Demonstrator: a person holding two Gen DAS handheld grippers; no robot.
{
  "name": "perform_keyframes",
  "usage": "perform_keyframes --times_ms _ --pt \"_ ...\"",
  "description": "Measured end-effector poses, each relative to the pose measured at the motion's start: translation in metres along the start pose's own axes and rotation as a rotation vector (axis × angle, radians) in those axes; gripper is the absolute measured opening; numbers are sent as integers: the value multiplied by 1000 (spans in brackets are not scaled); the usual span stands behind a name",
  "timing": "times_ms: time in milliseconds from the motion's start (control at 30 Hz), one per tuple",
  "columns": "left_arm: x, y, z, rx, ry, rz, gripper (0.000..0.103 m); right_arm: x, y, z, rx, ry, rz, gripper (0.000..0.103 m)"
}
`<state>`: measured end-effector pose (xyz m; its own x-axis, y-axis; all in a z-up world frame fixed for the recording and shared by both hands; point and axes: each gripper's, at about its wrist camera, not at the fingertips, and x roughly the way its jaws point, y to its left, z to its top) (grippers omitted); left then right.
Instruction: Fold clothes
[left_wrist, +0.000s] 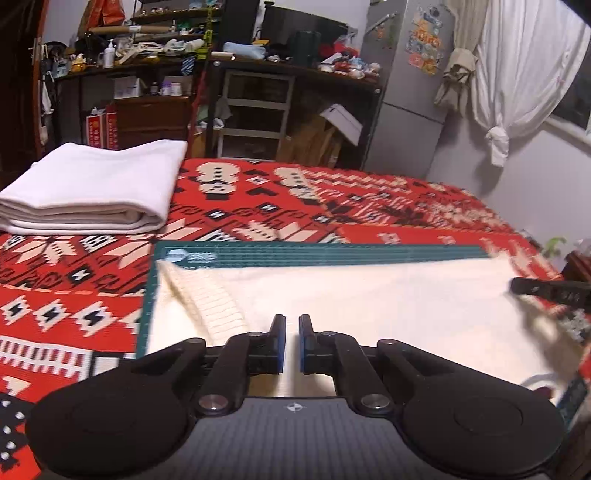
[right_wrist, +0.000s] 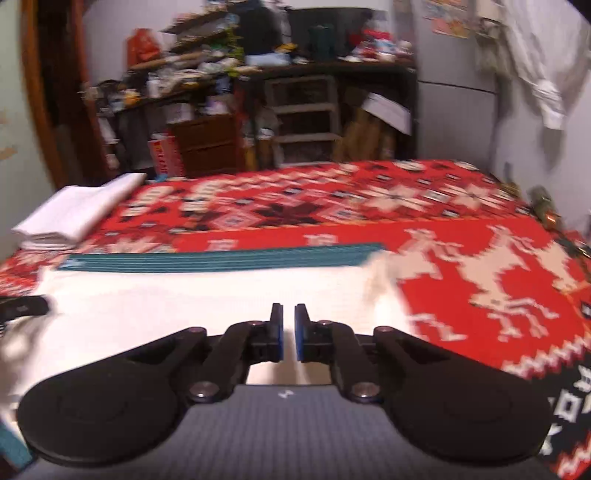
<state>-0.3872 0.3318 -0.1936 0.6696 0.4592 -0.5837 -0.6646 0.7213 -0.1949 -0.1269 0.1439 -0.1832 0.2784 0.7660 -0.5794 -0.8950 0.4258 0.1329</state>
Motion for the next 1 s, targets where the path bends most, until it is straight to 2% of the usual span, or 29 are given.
perform_keyframes --times_ms 100,200,333,400,467,567,600,667,767,867,1000 --pt "5 -16 1 -9 6 -57 6 3 24 -2 -42 20 60 9" --pt "17 -25 -6 27 41 -62 6 10 38 -9 -58 50 73 8" --pt "10 -12 -14 28 33 -64 9 3 18 -17 -28 45 25 8" --pt "2 -3 -16 25 40 -43 3 -3 1 -19 -8 42 -16 5" --pt "-6 6 -20 8 38 -29 3 -8 -14 -21 4 42 -38 0" --pt "-19 19 -26 -21 35 -9 3 -13 -26 -21 11 41 -44 0" --pt "-23 22 -27 -40 36 -4 3 -14 -25 -20 0 43 -50 0" --pt "-29 21 -25 -57 34 3 3 -16 -17 -19 -5 45 -32 8" --pt "-34 4 -19 -1 10 -38 5 -20 -1 -18 -20 50 14 9" --pt "-25 -14 -16 48 28 -74 6 -20 15 -22 -36 69 59 8" --pt "-18 -9 -23 31 65 -41 7 -19 14 -28 -39 89 40 7"
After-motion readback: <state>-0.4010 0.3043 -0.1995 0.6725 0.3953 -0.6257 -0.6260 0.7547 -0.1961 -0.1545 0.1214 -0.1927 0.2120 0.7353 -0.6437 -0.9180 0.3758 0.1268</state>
